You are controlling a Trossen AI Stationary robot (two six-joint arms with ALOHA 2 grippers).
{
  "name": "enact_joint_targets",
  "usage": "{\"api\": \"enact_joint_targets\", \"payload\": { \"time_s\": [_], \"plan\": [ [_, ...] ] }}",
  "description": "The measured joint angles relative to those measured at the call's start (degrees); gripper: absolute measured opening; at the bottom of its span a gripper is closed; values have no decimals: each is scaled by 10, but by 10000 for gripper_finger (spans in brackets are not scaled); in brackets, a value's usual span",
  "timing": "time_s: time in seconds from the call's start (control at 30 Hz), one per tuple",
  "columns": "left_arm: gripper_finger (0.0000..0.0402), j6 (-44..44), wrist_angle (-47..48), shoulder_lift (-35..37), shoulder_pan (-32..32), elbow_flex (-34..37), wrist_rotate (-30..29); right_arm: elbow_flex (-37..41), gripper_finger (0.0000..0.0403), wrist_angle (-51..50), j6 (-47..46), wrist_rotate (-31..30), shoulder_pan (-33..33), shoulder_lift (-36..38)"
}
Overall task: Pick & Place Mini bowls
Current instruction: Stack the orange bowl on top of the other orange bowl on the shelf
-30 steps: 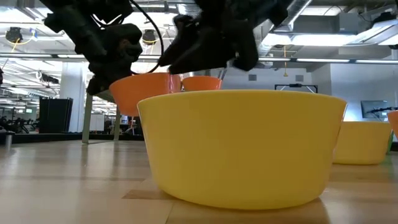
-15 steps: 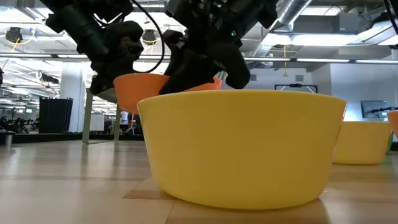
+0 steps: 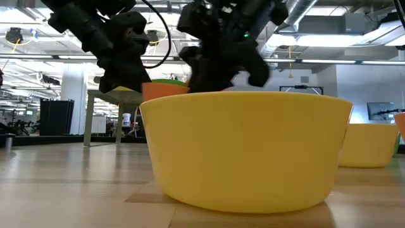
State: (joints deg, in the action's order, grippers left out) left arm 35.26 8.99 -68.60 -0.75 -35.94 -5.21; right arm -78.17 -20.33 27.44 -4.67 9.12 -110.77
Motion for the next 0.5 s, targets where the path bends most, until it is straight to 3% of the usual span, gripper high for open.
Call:
{"api": "enact_joint_targets", "payload": {
  "time_s": [0.5],
  "plan": [
    [78, -97, -9, 34, -1, 1, 10, 0, 3, -126, -77, -3, 1, 117]
  ]
}}
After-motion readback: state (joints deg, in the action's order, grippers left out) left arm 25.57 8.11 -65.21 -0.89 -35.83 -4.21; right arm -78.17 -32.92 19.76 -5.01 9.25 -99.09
